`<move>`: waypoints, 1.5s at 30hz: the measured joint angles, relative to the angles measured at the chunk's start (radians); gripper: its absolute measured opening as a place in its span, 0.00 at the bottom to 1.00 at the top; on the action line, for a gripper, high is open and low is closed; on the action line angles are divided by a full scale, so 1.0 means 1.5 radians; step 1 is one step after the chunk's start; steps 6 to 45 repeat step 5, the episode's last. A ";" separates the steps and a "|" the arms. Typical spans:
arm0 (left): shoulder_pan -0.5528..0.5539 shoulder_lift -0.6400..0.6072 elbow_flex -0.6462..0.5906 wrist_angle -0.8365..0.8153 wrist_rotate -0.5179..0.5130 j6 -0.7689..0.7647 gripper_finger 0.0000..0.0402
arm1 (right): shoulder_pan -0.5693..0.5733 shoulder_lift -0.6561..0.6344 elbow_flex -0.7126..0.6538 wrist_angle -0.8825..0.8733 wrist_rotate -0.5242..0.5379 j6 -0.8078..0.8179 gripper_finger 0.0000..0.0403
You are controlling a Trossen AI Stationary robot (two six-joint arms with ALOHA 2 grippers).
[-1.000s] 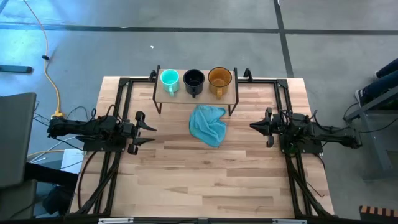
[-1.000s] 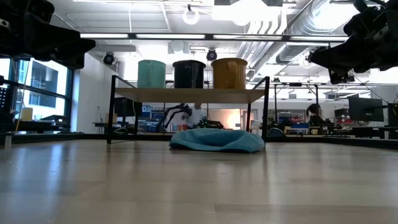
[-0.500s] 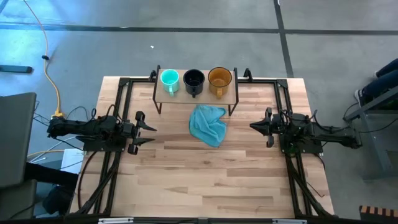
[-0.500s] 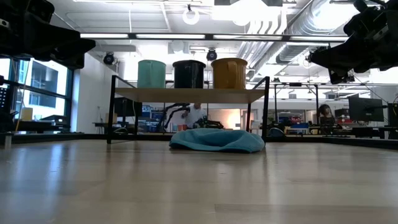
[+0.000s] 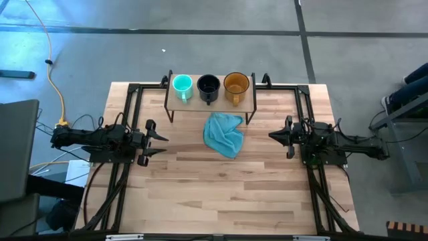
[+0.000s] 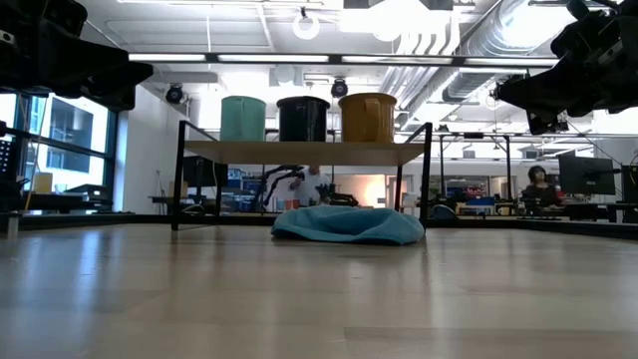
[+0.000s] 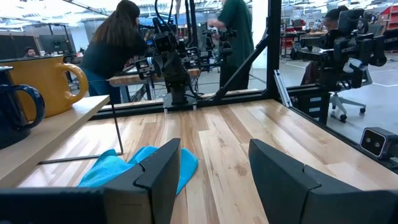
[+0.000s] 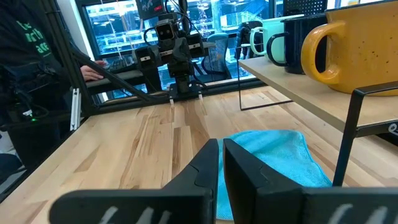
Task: Stack small to large cups/mugs on shelf
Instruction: Return to Home Position
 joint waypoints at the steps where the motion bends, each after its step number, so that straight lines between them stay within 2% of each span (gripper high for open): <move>1: 0.000 0.000 0.000 0.000 0.000 0.000 0.45 | 0.000 0.000 0.000 0.000 0.000 0.000 0.04; 45: 0.000 0.000 0.000 0.000 0.000 0.000 0.45 | 0.000 0.000 0.000 0.000 0.000 0.000 0.04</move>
